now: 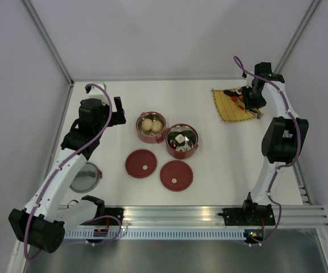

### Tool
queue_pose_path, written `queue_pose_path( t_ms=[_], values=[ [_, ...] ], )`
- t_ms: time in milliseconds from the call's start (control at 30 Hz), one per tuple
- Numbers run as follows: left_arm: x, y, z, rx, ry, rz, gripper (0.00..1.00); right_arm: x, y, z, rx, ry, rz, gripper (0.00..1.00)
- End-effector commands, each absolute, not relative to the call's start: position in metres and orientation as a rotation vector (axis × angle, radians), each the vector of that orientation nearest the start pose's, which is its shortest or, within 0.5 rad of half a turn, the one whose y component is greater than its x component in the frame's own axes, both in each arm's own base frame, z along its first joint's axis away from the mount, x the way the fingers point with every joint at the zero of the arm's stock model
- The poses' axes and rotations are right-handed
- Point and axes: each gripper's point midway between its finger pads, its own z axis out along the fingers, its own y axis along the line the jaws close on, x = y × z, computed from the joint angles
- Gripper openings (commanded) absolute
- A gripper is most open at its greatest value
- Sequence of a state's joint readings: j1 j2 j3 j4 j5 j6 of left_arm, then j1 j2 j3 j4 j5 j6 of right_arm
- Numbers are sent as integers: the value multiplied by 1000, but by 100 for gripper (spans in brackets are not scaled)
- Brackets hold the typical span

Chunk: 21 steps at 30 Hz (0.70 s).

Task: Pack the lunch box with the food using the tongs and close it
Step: Pick up the fake food from the plate.

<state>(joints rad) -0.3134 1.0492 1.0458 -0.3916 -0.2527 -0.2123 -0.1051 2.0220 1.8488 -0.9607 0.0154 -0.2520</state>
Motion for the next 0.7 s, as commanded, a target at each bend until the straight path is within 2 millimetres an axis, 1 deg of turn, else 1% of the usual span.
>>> queue_pose_path(
  t_ms=[0,200,333,367,500,600,667],
  values=[
    [343,-74,282,-61,1921,-110,100,462,-58,132,-230,2674,-85,46],
    [343,-74,281,-58,1925,-107,100,462,-56,126,-243,2698,-67,46],
    [344,-74,280,-58,1928,-104,100,462,-44,133,-261,2677,17,46],
    [344,-74,280,-58,1926,-104,100,462,-43,137,-263,2667,17,46],
    [344,-74,280,-57,1927,-108,100,461,-41,142,-267,2655,22,46],
    [343,-74,281,-57,1924,-107,100,461,-44,136,-256,2673,13,46],
    [343,-73,281,-57,1924,-104,100,461,-45,126,-246,2697,9,46]
  ],
)
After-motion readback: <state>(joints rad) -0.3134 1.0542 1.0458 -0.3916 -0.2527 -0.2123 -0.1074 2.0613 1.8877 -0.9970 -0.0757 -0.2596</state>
